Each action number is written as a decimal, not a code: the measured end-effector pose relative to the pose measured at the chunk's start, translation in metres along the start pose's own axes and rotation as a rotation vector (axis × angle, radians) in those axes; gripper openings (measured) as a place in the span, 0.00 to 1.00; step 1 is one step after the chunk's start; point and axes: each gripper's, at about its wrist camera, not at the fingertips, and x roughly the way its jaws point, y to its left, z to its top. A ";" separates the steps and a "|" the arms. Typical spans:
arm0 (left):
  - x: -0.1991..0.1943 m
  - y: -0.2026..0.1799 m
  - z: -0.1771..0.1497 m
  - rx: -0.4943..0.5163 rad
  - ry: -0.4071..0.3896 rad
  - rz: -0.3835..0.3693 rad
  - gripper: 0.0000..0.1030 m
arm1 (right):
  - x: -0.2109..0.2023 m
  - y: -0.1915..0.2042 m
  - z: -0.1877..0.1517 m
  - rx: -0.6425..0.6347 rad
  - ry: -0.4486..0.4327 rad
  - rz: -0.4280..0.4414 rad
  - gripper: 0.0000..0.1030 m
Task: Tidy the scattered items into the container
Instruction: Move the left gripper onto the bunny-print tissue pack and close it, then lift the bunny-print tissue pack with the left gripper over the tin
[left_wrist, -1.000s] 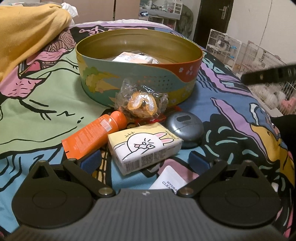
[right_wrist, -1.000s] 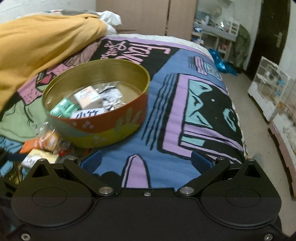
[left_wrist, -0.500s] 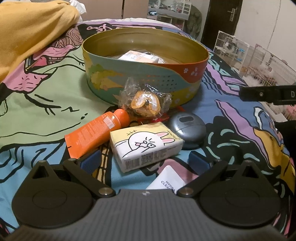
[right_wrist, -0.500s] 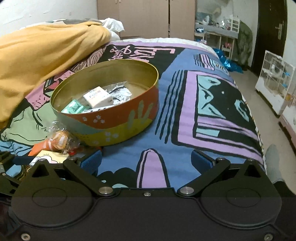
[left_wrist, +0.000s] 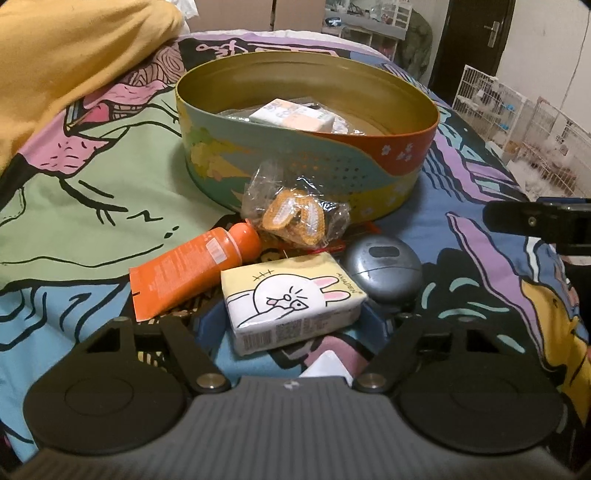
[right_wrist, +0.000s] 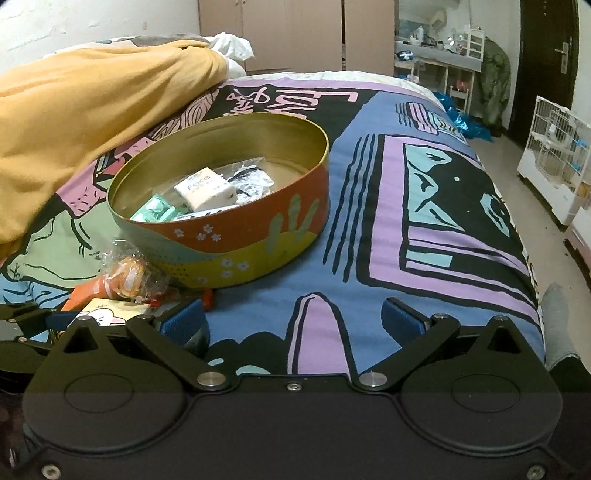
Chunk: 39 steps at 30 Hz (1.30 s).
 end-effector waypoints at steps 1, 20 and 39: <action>-0.001 0.002 0.001 -0.009 0.004 -0.010 0.72 | 0.000 0.000 0.000 0.002 0.000 0.001 1.00; -0.046 0.036 0.023 -0.086 -0.042 -0.032 0.69 | 0.005 0.007 -0.003 -0.021 0.026 0.030 1.00; -0.098 0.046 0.086 -0.044 -0.216 -0.009 0.69 | 0.008 0.011 -0.005 -0.032 0.046 0.044 1.00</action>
